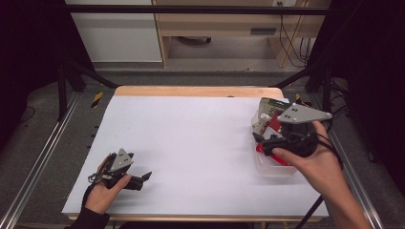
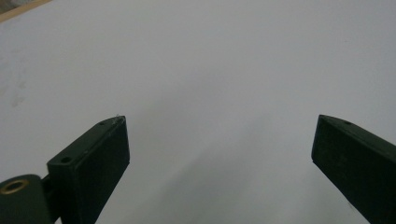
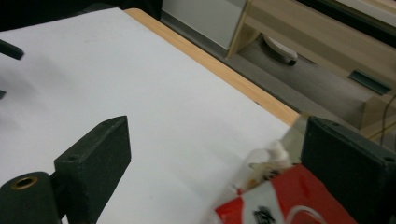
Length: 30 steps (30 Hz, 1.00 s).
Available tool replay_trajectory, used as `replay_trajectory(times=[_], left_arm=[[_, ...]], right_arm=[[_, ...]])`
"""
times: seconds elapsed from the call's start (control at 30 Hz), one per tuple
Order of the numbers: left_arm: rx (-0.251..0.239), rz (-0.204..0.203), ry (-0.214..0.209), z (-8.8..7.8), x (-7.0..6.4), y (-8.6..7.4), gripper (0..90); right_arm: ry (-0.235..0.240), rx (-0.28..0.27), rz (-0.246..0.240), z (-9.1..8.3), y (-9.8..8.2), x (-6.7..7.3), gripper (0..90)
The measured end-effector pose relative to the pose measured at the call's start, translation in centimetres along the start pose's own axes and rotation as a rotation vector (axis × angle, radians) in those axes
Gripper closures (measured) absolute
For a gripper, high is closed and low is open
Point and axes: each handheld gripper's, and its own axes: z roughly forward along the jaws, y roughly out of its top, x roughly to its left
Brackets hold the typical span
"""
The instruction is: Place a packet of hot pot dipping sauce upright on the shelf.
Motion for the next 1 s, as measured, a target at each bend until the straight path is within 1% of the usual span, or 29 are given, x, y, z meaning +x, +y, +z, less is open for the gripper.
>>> replay_trajectory(times=[0.03, 0.07, 0.1, 0.2, 0.27, 0.37, 0.47, 0.53, 0.67, 0.73, 0.83, 0.93, 1.0], left_arm=[[-0.003, -0.003, 0.0, 0.0, 0.0, 0.0, 4.1], [-0.004, -0.003, 0.0, 0.0, 0.0, 0.0, 4.1], [-0.004, -0.004, 0.0, 0.0, 0.0, 0.0, 4.0], [-0.003, -0.002, 0.003, -0.1, 0.1, 0.0, 4.0], [-0.003, -0.002, 0.002, -0.1, 0.1, 0.0, 4.0], [-0.004, -0.003, 0.002, -0.1, 0.2, -0.1, 4.0], [-0.005, -0.006, 0.002, -0.1, 0.2, -0.1, 4.0], [-0.004, -0.005, 0.004, -0.1, 0.2, -0.1, 4.0], [-0.005, -0.003, 0.005, -0.1, 0.2, -0.1, 4.0], [-0.004, -0.003, 0.005, -0.1, 0.2, -0.1, 3.9], [-0.002, -0.002, 0.006, -0.1, 0.3, -0.1, 3.9], [-0.005, -0.004, 0.007, -0.1, 0.2, -0.1, 4.0], [-0.005, -0.003, 0.009, 0.0, 0.2, -0.1, 3.9]], right_arm=[[0.007, -0.004, 0.002, 0.3, 0.0, 0.4, 9.2], [0.021, -0.004, 0.01, 0.7, -0.2, 1.2, 9.2], [0.032, 0.0, 0.006, 1.2, -0.3, 1.9, 9.2], [0.059, 0.007, -0.001, 2.3, -0.8, 3.4, 9.3], [0.083, 0.008, 0.009, 3.2, -1.2, 4.5, 9.3], [0.096, 0.007, 0.007, 4.0, -1.8, 5.6, 9.3], [0.128, -0.003, 0.027, 5.2, -2.7, 6.8, 9.4], [0.144, -0.006, 0.041, 6.1, -3.4, 7.4, 9.5], [0.181, 0.011, 0.066, 8.3, -5.0, 8.6, 9.5], [0.192, 0.009, 0.084, 9.1, -5.5, 9.0, 9.4], [0.198, 0.004, 0.095, 10.3, -6.2, 9.5, 9.4], [0.201, 0.011, 0.11, 11.5, -6.8, 10.0, 9.2], [0.192, 0.022, 0.112, 12.1, -7.3, 10.1, 9.0]])
